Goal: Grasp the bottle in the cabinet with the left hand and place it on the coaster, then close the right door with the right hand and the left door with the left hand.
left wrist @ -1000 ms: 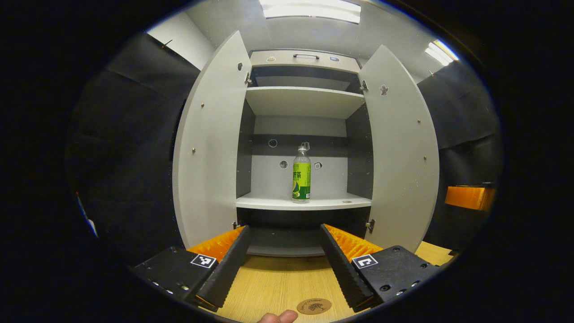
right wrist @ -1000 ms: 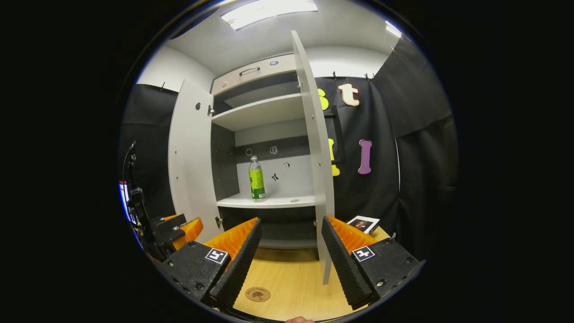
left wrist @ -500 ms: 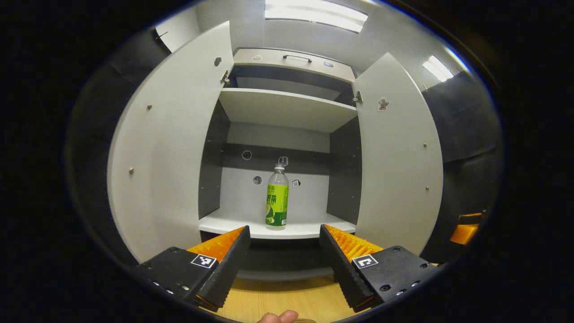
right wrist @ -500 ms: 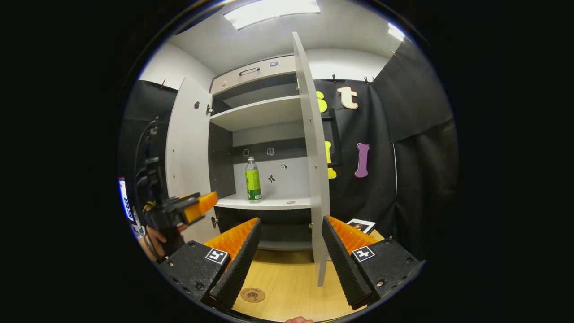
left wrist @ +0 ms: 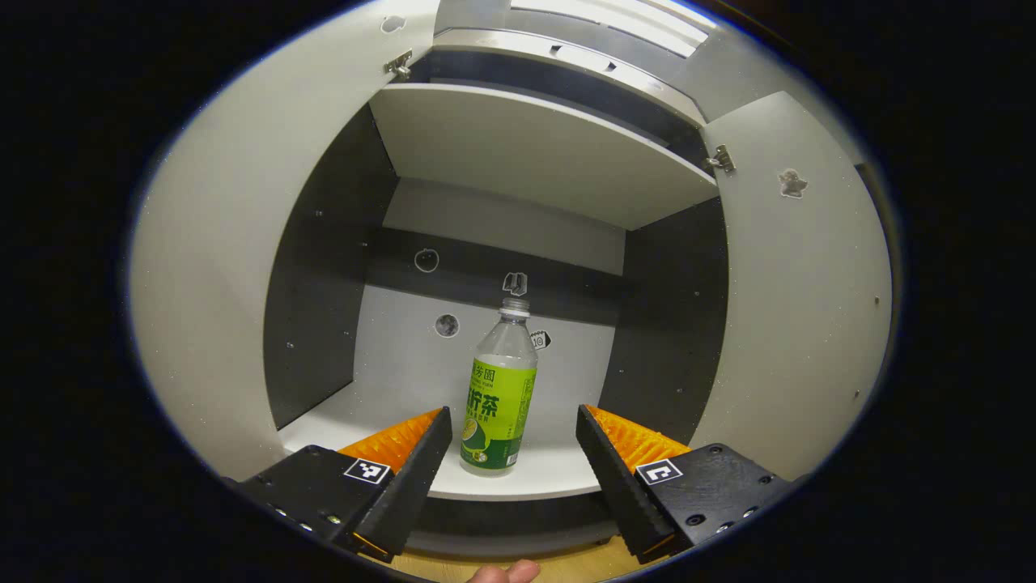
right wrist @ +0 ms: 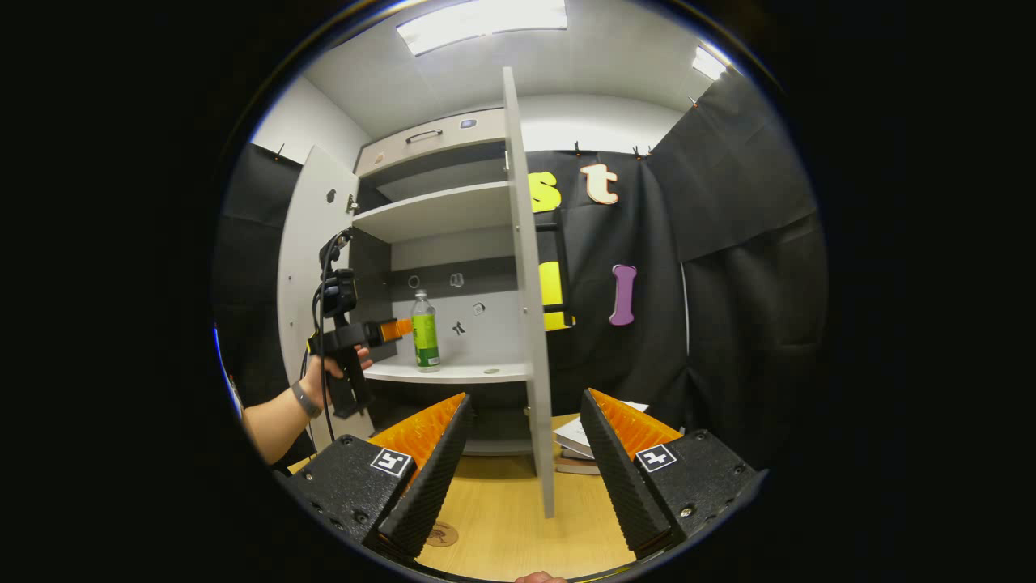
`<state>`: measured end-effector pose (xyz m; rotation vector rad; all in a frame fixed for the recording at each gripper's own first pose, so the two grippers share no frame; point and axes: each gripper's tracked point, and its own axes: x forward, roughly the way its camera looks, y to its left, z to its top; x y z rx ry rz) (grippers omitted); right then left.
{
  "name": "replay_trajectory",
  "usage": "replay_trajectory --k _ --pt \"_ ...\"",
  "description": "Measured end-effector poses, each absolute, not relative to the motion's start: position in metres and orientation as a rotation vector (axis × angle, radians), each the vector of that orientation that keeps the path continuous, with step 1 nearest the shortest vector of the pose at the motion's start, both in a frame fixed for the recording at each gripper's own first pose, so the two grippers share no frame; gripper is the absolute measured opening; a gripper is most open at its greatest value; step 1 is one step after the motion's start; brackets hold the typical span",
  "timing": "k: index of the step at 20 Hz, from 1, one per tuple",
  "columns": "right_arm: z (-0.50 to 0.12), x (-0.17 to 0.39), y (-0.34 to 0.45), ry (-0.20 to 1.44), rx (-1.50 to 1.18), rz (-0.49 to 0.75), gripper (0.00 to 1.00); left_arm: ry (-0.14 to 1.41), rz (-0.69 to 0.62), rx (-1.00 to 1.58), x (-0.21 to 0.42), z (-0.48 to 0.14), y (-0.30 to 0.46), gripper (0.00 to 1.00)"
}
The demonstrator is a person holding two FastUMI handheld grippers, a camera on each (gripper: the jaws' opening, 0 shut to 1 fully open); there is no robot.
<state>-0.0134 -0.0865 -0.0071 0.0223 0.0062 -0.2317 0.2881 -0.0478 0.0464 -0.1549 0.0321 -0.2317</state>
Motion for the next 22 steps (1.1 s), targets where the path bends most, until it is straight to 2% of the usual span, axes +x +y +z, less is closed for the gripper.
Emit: replay_trajectory --k 7,16,18,22 --pt "-0.001 -0.022 -0.108 -0.01 0.019 -0.332 0.83 0.08 -0.226 -0.1 0.361 0.032 -0.056 0.95" --pt "0.0 -0.019 -0.113 -0.009 0.023 -0.35 0.83 0.074 -0.227 -0.131 0.386 0.036 -0.06 0.93" --pt "-0.001 -0.019 -0.112 -0.008 0.03 -0.342 0.83 0.063 -0.209 -0.123 0.386 0.041 -0.055 0.82" --pt "0.0 -0.018 -0.11 -0.011 0.029 -0.33 0.83 0.061 -0.214 -0.127 0.371 0.047 -0.05 0.75"
